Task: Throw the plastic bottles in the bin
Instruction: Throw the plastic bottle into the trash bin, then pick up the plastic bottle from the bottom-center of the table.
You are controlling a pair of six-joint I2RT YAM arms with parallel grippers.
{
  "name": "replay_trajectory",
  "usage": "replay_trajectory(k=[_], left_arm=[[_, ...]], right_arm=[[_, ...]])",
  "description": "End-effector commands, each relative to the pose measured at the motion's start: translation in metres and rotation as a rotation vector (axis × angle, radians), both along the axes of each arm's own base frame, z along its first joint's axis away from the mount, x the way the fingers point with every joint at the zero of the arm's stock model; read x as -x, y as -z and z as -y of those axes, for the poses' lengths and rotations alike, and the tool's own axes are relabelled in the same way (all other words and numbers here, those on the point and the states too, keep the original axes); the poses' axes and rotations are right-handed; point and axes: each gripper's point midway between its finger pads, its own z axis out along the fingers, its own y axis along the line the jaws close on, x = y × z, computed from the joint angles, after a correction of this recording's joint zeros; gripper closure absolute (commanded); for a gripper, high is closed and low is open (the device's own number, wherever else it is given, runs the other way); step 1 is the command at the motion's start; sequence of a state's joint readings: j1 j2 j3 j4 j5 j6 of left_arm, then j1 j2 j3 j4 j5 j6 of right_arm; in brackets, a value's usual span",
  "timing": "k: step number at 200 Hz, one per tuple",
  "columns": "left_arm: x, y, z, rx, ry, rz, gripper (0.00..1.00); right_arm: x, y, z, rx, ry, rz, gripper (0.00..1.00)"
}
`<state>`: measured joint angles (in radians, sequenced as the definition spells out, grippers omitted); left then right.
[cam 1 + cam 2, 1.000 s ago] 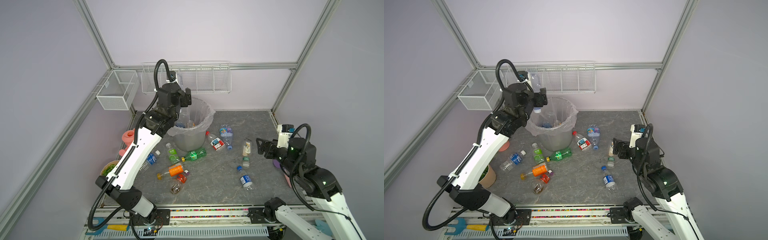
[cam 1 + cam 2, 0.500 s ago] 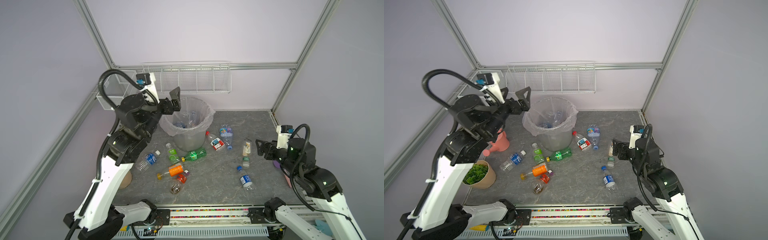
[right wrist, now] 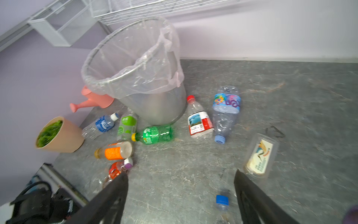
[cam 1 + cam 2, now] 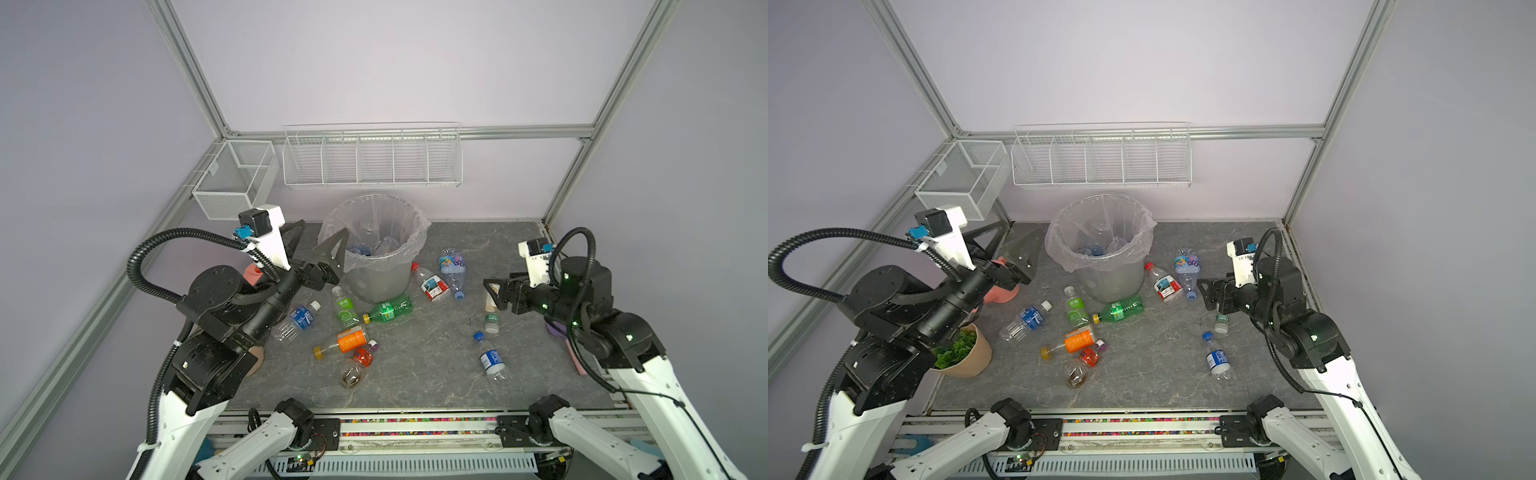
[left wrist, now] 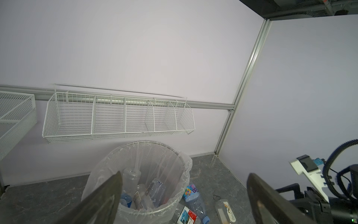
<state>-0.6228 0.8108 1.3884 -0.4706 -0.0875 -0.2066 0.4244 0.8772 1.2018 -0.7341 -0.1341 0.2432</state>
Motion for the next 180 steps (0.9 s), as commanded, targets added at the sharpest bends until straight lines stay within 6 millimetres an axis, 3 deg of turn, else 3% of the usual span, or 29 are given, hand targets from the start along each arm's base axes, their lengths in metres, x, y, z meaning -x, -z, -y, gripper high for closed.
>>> replay_trajectory(k=[1, 32, 92, 147, 180], left_arm=[[0.001, 0.031, 0.002, -0.039, 0.015, -0.086, 0.01], [0.002, 0.061, 0.002, -0.08, 0.016, -0.155, 0.01], [0.017, 0.095, -0.016, -0.096, -0.016, -0.225, 0.02], [0.02, 0.135, -0.028, -0.099, -0.072, -0.317, 0.03], [0.021, 0.151, -0.049, -0.076, -0.172, -0.347, 0.03]], right_arm=[[0.009, -0.027, -0.024, -0.036, -0.151, 0.077, 0.12], [0.01, -0.029, -0.035, -0.015, -0.202, 0.088, 0.12], [0.021, -0.023, -0.078, 0.053, -0.38, 0.067, 0.12], [0.023, -0.008, -0.119, 0.141, -0.463, 0.032, 0.12], [0.018, 0.01, -0.14, 0.202, -0.44, -0.027, 0.12]])
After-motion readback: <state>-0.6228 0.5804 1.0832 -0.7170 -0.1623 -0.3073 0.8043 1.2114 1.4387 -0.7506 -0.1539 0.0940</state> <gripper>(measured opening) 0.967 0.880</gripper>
